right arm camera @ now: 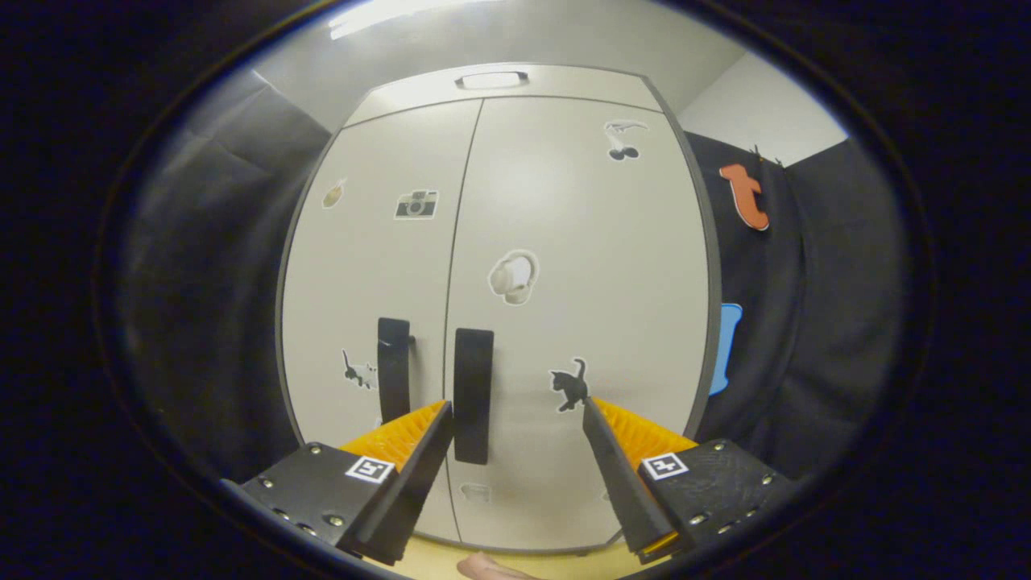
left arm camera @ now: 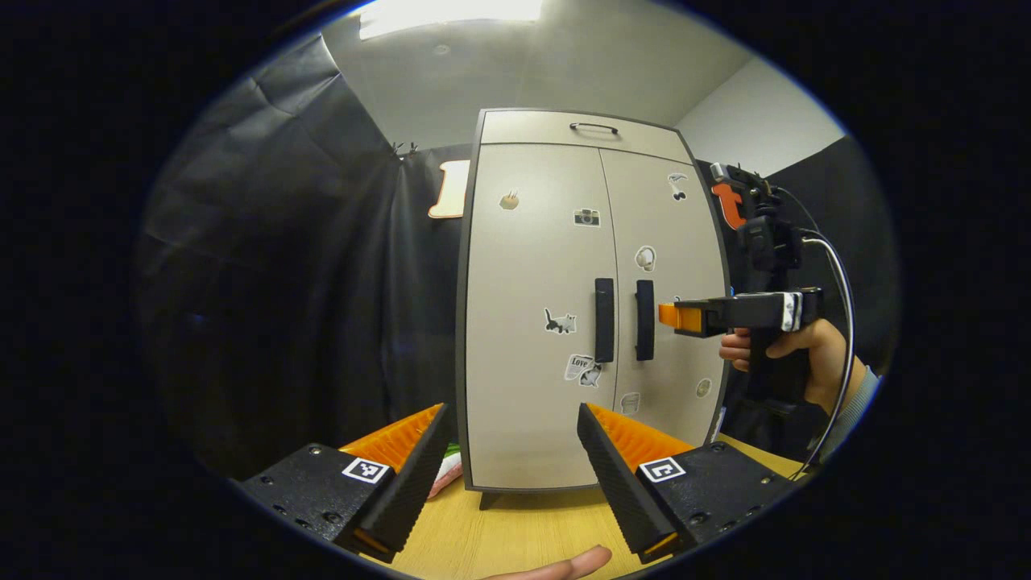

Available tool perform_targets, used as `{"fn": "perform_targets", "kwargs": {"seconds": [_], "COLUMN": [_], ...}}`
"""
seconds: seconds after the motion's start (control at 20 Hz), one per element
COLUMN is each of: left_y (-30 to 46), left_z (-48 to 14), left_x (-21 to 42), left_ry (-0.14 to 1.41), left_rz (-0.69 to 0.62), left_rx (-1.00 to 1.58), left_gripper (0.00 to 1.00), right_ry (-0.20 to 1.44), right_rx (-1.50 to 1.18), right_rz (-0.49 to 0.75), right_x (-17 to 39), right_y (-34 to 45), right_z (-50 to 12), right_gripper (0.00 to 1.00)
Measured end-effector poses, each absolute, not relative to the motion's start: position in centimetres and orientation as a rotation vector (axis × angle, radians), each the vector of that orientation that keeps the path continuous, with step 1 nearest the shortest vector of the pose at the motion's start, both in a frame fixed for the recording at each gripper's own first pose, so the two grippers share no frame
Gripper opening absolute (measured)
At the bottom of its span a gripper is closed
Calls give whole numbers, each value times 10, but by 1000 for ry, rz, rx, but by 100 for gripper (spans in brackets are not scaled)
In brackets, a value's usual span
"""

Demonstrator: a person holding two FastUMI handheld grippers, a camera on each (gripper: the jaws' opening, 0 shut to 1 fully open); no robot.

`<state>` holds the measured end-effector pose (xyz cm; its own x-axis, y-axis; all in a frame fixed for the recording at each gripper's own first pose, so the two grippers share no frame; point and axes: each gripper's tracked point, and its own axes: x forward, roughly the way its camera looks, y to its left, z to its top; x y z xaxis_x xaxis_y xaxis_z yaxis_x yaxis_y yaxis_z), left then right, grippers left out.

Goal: Open the right door of the double-door shoe cabinet with the right hand, and open the left door with the left hand.

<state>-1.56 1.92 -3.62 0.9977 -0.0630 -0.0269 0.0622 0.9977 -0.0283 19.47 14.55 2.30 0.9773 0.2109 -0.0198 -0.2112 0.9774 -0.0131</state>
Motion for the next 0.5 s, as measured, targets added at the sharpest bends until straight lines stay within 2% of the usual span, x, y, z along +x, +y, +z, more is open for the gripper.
{"fn": "perform_targets", "kwargs": {"seconds": [0.25, 0.4, 0.45, 0.5], "left_y": [35, 42, 44, 46], "left_z": [-41, -45, -48, -49], "left_x": [-24, -28, -31, -32], "left_ry": [33, 32, 36, 36], "left_rz": [-62, -62, -64, -69], "left_rx": [-24, -31, -35, -39], "left_gripper": [95, 97, 97, 97], "right_ry": [35, 44, 42, 42], "right_rx": [-9, -74, -89, -88], "right_rz": [241, 165, 135, 132], "right_x": [211, 227, 233, 237], "right_y": [180, 178, 176, 177], "right_z": [18, 10, 7, 4], "right_gripper": [96, 94, 96, 94]}}
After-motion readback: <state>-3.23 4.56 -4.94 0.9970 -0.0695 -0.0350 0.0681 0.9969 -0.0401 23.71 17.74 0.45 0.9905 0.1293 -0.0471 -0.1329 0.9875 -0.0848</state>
